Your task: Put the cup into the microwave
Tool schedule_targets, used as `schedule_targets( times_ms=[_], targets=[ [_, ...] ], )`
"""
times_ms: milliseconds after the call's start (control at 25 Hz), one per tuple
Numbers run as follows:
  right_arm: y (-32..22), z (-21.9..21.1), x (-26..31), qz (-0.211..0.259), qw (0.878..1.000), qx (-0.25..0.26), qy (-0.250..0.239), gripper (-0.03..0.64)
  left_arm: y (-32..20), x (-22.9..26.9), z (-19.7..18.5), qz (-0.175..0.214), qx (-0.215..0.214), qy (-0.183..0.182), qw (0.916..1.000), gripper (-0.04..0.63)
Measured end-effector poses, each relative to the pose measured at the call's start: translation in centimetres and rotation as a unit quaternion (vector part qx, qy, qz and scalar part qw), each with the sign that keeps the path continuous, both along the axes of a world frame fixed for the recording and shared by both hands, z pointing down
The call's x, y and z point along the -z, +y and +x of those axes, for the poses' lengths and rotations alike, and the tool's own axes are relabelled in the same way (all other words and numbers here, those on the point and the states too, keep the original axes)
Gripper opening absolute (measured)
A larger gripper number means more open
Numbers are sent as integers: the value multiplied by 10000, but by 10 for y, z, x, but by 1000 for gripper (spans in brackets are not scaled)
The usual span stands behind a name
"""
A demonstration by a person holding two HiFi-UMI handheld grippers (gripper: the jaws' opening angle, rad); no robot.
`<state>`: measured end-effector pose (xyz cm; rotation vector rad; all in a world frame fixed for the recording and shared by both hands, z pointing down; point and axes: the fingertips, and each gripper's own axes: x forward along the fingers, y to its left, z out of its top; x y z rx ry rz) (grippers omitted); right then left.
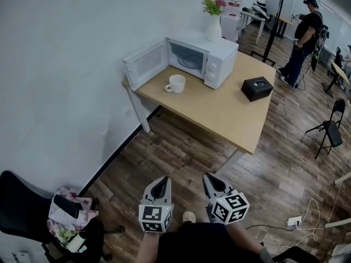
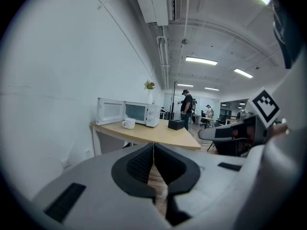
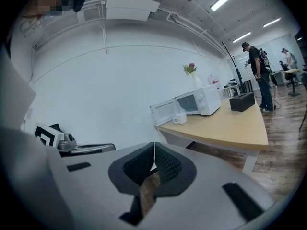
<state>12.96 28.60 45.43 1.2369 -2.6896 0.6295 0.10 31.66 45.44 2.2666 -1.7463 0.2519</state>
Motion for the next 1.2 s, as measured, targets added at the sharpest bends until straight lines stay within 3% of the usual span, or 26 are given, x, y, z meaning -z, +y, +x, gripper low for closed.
schedule_targets(
  times_ms=[320,800,1200],
  targets=[
    [-30,2,-12,-112,9999,72,45,-6,-25,-2,2,46,120,53,9999,6],
    [-33,2,-26,-352,9991,248,41,-6,-25,-15,6,-84,277,126,9995,6],
    [-71,-5,-32,-456,9988,160,3,-6,-66,-17,-8,-93,275,85,9995,6]
  ],
)
